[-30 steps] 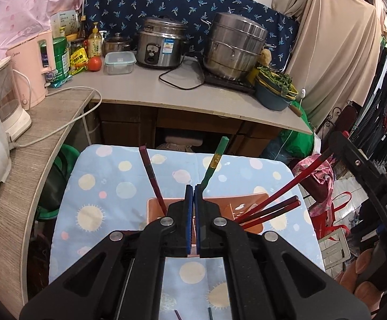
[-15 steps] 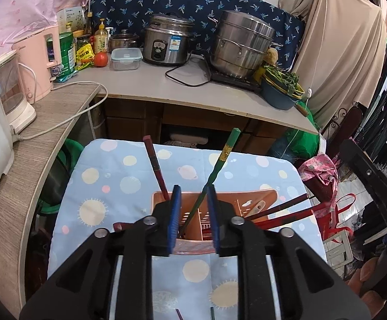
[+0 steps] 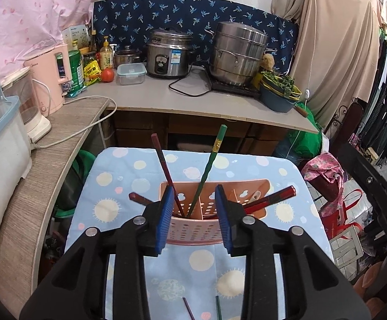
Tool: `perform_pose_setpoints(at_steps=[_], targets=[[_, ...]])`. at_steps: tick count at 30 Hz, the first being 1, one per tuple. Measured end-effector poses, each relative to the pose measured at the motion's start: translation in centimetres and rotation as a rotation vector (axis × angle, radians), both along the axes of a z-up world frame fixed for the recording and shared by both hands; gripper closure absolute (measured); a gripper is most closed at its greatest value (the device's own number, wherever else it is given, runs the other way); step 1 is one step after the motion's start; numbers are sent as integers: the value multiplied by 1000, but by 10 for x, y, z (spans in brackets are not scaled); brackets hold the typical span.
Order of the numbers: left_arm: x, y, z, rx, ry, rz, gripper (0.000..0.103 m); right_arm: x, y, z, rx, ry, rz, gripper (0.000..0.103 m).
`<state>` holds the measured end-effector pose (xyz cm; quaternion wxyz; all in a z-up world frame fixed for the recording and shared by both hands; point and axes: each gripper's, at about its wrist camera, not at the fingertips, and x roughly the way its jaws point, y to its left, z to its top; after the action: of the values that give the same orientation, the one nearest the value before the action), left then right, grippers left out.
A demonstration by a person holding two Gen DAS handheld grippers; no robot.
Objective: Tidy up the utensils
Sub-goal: 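Move both open grippers back toward the last dark red and green chopsticks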
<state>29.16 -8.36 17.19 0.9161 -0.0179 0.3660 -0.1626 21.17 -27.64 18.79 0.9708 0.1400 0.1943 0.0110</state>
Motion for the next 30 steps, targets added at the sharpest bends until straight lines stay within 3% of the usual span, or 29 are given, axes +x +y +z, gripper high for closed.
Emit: perform_pose_setpoints(at_steps=[20, 30], targets=[[-76, 14, -13, 58, -31, 37, 69, -84, 18, -33, -1, 59, 23, 77], [-109, 19, -24, 97, -43, 70, 64, -118, 28, -64, 10, 129, 42, 76]])
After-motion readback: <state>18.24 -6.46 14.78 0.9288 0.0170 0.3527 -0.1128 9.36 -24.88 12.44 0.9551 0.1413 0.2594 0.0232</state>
